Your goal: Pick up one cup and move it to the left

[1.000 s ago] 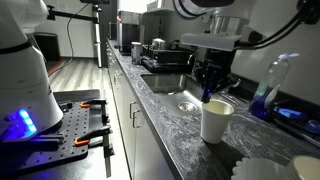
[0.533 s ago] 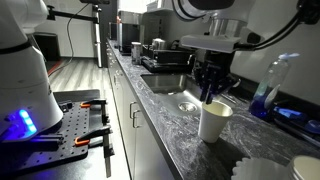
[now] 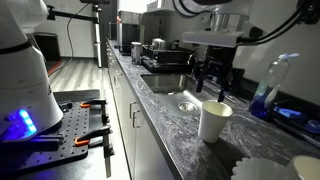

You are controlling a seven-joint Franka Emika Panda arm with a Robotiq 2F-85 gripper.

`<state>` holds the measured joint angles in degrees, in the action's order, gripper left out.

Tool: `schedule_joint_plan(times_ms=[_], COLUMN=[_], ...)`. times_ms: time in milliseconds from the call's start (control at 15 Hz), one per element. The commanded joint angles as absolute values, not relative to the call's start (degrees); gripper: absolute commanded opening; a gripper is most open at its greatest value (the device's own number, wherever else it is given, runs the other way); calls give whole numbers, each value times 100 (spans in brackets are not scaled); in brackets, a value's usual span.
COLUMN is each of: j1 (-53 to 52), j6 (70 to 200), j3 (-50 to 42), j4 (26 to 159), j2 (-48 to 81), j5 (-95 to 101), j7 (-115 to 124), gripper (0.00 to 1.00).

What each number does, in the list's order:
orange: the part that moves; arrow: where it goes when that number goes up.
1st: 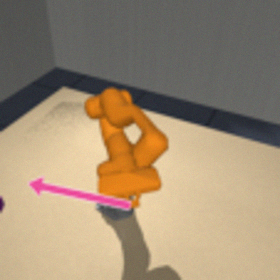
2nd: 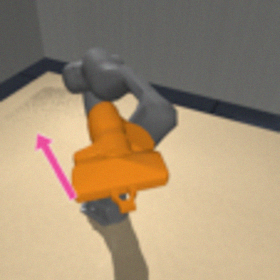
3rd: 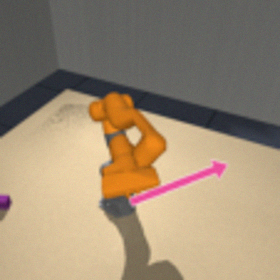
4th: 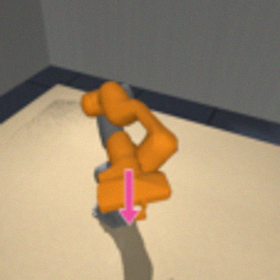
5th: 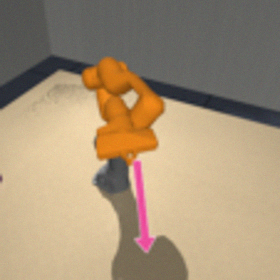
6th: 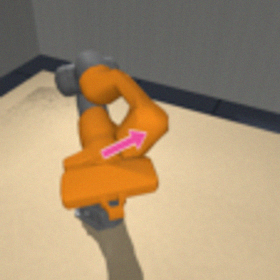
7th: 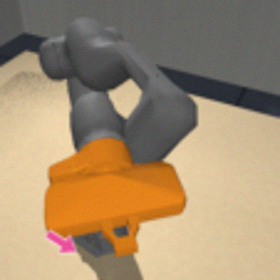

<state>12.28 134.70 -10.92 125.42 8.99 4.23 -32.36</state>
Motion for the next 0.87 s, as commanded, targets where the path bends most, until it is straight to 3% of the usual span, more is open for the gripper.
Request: schedule_joint_plan(times_ms=[0, 533, 800], j1=[1278, 1178, 1156], j6=[13248, 12403, 12456], j3=[-1024, -1129, -1165], j4=[12707, 12723, 12598], j2=[310, -631, -504], j5=[417, 397, 356], j7=[-3396, -3523, -3469], gripper=[100, 100, 100])
